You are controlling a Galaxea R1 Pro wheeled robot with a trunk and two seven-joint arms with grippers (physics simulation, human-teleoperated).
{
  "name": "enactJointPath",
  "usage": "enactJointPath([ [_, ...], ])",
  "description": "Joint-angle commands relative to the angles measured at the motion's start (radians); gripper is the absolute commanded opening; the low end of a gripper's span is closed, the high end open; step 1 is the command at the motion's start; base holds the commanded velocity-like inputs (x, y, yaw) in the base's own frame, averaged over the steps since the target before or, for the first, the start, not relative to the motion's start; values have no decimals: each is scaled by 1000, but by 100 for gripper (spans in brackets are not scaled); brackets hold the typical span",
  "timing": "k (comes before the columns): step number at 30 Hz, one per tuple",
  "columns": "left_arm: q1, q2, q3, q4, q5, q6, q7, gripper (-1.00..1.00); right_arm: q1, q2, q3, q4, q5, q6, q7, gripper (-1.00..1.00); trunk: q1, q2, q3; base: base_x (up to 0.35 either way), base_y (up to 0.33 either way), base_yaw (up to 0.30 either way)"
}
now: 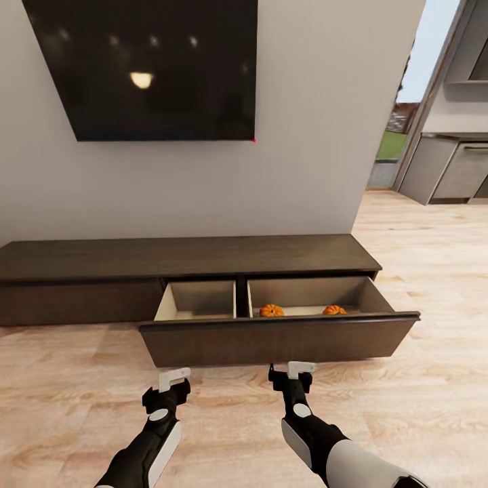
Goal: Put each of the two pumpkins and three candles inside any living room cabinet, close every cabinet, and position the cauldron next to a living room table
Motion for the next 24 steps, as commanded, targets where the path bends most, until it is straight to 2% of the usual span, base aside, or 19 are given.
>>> enactJointPath([
  [1,0,0,0,0,1,0,0,100,0,0,0,0,0,1,0,100,0,0,0,0,0,0],
  [7,0,-1,1,1,1,-1,1,100,0,0,1,0,1,1,3,100,0,0,0,17,4,0],
  [16,0,0,2,1,0,-2,2,100,0,0,-2,0,-1,2,84,100,0,0,0,261,39,0],
  [24,0,0,-1,1,1,-4,2,100,0,0,-6,0,-2,2,95,100,0,0,0,119,2,0],
])
